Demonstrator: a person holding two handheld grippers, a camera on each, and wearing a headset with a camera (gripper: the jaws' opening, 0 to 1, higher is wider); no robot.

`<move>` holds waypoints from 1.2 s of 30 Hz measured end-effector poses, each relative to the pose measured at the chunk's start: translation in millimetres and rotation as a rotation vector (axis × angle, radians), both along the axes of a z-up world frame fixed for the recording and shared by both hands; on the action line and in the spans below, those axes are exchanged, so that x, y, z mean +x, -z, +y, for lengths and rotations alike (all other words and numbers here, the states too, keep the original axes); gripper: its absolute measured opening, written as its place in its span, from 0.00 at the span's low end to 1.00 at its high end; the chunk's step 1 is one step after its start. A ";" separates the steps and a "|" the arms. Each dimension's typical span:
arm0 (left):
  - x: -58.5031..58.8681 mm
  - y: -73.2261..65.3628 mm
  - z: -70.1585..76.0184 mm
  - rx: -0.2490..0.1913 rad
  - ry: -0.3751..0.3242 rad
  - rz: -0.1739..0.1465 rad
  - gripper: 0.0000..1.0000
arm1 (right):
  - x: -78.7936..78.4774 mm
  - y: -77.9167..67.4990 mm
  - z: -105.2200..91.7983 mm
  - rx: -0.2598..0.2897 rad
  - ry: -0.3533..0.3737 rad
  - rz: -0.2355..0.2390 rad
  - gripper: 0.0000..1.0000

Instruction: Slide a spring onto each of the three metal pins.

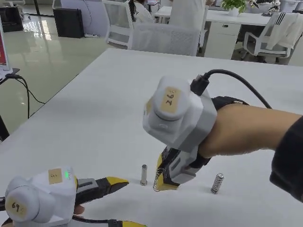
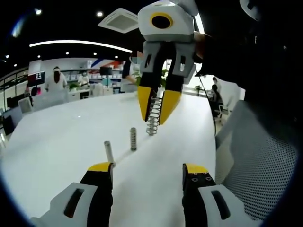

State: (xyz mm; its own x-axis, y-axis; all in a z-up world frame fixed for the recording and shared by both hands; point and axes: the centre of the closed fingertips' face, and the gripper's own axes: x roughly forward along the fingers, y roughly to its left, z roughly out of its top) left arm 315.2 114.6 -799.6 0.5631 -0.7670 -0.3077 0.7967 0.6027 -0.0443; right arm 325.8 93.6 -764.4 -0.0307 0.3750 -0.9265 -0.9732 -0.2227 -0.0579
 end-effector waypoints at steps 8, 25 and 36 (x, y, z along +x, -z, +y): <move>0.4 1.1 0.8 -0.003 -0.009 0.004 0.58 | 21.5 -12.5 6.6 0.030 0.037 -0.027 0.08; 0.5 1.1 0.2 -0.009 -0.017 0.008 0.62 | 53.8 -3.0 31.5 0.031 0.041 -0.074 0.08; 0.7 1.1 0.4 -0.011 -0.016 0.003 0.62 | 60.7 17.0 38.4 0.001 0.036 -0.061 0.08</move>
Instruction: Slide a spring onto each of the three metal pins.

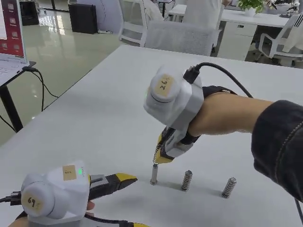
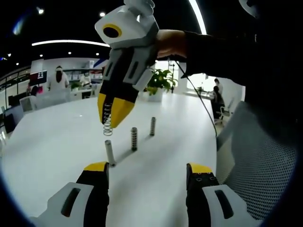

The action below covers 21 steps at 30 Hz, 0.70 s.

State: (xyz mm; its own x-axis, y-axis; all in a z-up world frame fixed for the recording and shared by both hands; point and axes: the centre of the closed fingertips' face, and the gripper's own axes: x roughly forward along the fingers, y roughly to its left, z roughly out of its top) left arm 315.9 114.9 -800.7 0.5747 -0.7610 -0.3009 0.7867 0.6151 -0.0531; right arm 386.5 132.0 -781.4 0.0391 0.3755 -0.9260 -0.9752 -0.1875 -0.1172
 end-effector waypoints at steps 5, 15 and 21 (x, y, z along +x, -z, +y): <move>0.4 -0.6 0.6 -0.002 -0.002 -0.004 0.61 | 1.3 6.0 -0.2 -0.012 0.004 0.011 0.08; 0.5 -0.4 0.7 -0.003 -0.001 -0.005 0.60 | 3.3 12.0 -1.5 -0.028 0.008 0.014 0.08; 0.5 0.4 0.7 -0.002 0.000 -0.003 0.60 | 3.4 14.9 -1.2 -0.033 0.008 0.018 0.08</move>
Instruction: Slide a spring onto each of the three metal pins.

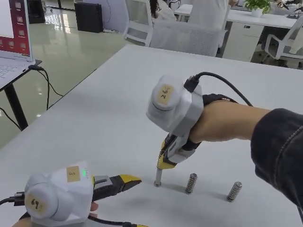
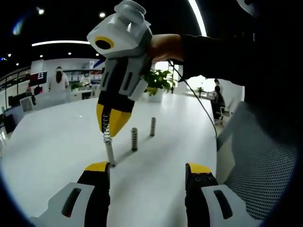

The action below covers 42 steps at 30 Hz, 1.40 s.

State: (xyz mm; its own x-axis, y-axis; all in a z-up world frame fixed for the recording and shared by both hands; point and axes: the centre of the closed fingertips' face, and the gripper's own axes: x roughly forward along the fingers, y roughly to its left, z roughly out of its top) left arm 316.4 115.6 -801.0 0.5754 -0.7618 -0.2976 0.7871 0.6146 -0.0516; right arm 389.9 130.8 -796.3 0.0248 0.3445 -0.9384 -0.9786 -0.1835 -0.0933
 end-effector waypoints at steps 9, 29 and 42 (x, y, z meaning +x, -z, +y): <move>-0.5 1.6 0.2 0.002 0.000 0.003 0.59 | 1.2 14.4 -1.3 -0.026 0.009 0.015 0.08; -0.1 2.2 2.6 0.003 -0.010 0.002 0.57 | -4.8 47.2 -0.1 -0.077 0.009 0.047 0.08; -0.7 3.1 2.8 0.007 -0.009 0.004 0.57 | -13.3 58.8 -0.2 -0.101 -0.006 0.055 0.09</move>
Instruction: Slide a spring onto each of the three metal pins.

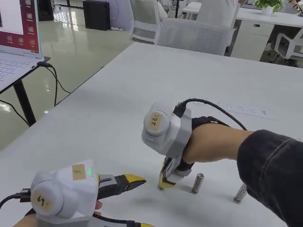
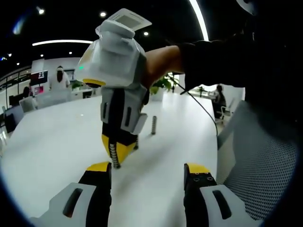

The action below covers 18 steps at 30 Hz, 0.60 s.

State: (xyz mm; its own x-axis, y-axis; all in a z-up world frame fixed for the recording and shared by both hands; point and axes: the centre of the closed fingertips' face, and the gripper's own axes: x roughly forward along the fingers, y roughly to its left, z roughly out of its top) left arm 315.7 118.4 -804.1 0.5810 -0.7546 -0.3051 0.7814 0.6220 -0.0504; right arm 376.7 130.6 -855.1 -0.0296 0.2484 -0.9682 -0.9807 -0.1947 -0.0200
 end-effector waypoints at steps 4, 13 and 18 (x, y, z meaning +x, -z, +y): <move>-0.2 0.3 0.1 0.000 0.000 0.001 0.57 | 0.5 -0.4 0.6 0.004 0.012 0.006 0.09; -0.3 1.1 0.7 0.002 -0.001 0.003 0.57 | -1.5 2.5 0.2 -0.001 0.005 0.009 0.10; -0.3 1.6 0.6 0.006 0.001 0.005 0.57 | 1.0 0.6 -1.6 0.004 0.009 0.004 0.13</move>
